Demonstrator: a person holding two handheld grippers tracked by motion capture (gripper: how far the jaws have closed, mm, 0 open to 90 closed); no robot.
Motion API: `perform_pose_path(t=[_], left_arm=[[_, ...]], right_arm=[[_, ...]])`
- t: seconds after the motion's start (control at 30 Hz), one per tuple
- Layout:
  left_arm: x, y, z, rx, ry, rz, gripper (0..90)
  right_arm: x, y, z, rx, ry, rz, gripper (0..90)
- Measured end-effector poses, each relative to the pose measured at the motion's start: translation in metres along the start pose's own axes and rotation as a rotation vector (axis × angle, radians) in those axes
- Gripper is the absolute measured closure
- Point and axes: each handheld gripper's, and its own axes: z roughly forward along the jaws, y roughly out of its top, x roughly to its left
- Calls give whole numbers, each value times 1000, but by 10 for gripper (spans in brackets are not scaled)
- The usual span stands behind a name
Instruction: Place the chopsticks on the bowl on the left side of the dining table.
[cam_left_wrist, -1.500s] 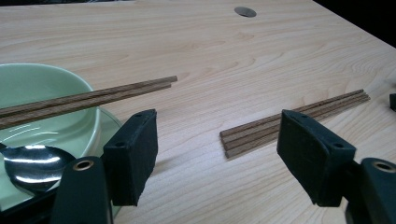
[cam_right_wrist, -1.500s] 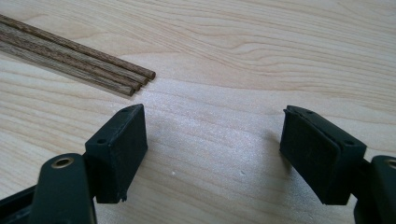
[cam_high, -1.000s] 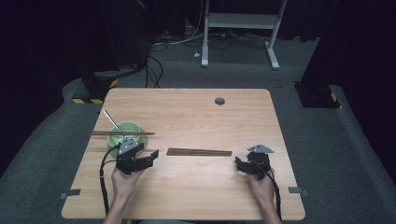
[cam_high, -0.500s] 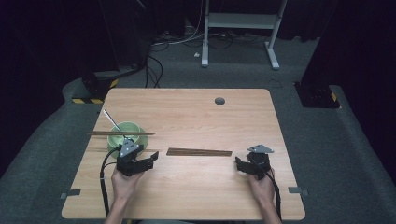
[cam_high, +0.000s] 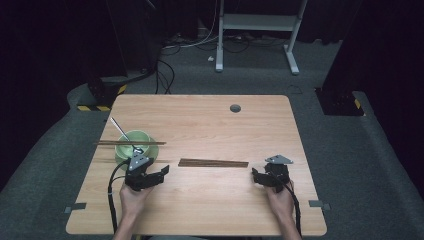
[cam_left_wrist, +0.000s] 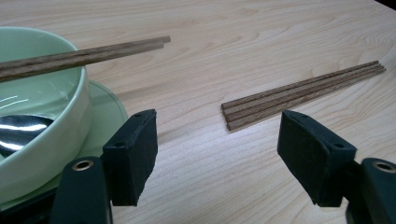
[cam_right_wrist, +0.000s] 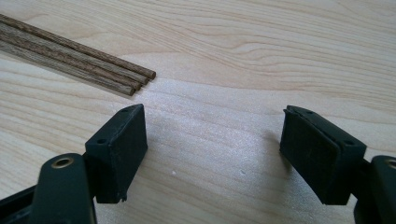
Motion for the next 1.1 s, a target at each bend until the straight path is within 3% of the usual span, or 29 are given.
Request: perform_pose_path(t=[0.57, 1.1], left_arm=[[6, -9, 7, 28, 42, 13, 293], [6, -16, 18, 62, 99, 58, 295]], right_arm=[[0, 0, 0, 0, 0, 0, 225], [0, 0, 0, 0, 0, 0, 225]])
